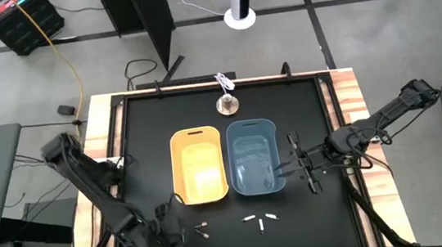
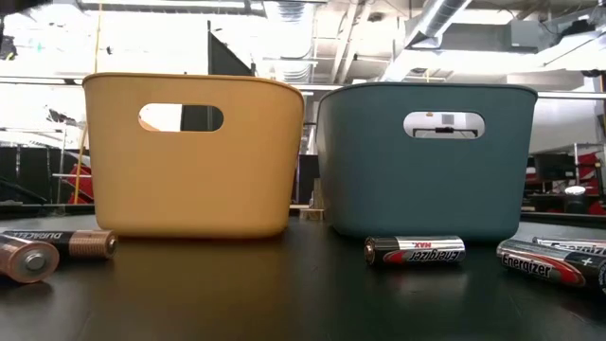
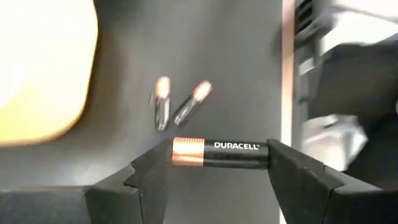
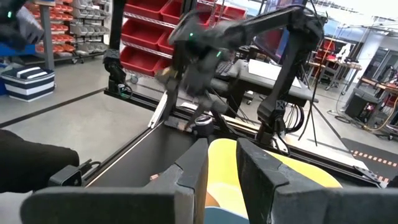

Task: Sort batteries
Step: Put the left black battery into the orange bin, then put the top black battery into the orange bin

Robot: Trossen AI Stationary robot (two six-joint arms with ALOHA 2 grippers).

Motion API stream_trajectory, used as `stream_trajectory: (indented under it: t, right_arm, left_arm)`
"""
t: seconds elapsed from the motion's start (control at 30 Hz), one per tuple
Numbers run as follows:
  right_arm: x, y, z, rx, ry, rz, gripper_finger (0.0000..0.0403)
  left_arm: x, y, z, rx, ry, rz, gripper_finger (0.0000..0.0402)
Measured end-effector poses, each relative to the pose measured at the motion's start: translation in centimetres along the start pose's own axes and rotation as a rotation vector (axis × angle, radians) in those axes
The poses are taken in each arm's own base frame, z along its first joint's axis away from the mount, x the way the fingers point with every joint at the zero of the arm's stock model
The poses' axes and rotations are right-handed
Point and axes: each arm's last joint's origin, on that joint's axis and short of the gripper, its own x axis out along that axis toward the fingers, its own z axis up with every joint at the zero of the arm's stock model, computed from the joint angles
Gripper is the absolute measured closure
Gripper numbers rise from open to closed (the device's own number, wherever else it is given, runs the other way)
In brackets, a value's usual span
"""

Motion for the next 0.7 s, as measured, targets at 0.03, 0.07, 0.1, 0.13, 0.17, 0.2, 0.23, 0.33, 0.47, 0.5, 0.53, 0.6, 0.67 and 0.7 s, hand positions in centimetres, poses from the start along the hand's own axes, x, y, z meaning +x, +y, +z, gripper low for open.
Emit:
stream_trajectory:
  t: [0.03, 0.07, 0.1, 0.13, 0.17, 0.2, 0.23, 0.33, 0.47, 0.5, 0.53, 0.6, 0.67, 0.7]
  right_arm:
    - [0.0, 0.0, 0.0, -0.001, 0.002, 0.0, 0.03]
    - [0.0, 0.0, 0.0, -0.001, 0.002, 0.0, 0.03]
    - [0.0, 0.0, 0.0, 0.0, 0.001, 0.0, 0.03]
    - [0.0, 0.0, 0.0, -0.001, 0.001, 0.0, 0.03]
    - [0.0, 0.0, 0.0, 0.001, 0.002, 0.0, 0.03]
    - [0.0, 0.0, 0.0, 0.003, 0.004, 0.001, 0.03]
    - [0.0, 0.0, -0.1, 0.004, 0.007, 0.001, 0.03]
    - [0.0, 0.0, -0.1, 0.004, 0.009, 0.002, 0.03]
    - [0.0, 0.0, -0.1, 0.003, 0.011, 0.002, 0.03]
    - [0.0, 0.0, -0.1, 0.004, 0.011, 0.002, 0.03]
    - [0.0, 0.0, -0.1, 0.004, 0.011, 0.002, 0.03]
    - [0.0, 0.0, -0.1, 0.004, 0.011, 0.002, 0.03]
    - [0.0, 0.0, -0.1, 0.003, 0.013, 0.003, 0.03]
    - [0.0, 0.0, -0.1, 0.003, 0.013, 0.003, 0.03]
  left_arm:
    - [-1.1, 0.3, 0.6, 0.013, -0.046, -0.004, 0.0175]
    - [-2.0, 0.8, 1.3, 0.025, -0.104, 0.017, 0.0175]
    - [-2.9, 1.4, 1.9, 0.033, -0.162, 0.053, 0.0175]
    - [-3.5, 2.1, 2.5, 0.036, -0.212, 0.094, 0.0175]
    - [-4.0, 2.8, 3.0, 0.038, -0.25, 0.138, 0.0175]
    - [-4.2, 3.5, 3.4, 0.038, -0.268, 0.176, 0.0175]
    - [-4.2, 4.1, 3.9, 0.04, -0.275, 0.208, 0.0175]
    - [-3.2, 5.6, 5.0, 0.061, -0.253, 0.284, 0.0175]
    - [-0.9, 7.1, 6.0, 0.109, -0.194, 0.371, 0.017]
    - [-0.3, 7.4, 6.2, 0.122, -0.181, 0.392, 0.0165]
    - [0.1, 7.6, 6.3, 0.136, -0.169, 0.409, 0.0158]
    - [0.8, 8.0, 6.4, 0.146, -0.152, 0.43, 0.014]
    - [1.2, 8.2, 6.5, 0.141, -0.138, 0.434, 0.0119]
    - [1.3, 8.3, 6.6, 0.139, -0.135, 0.435, 0.0109]
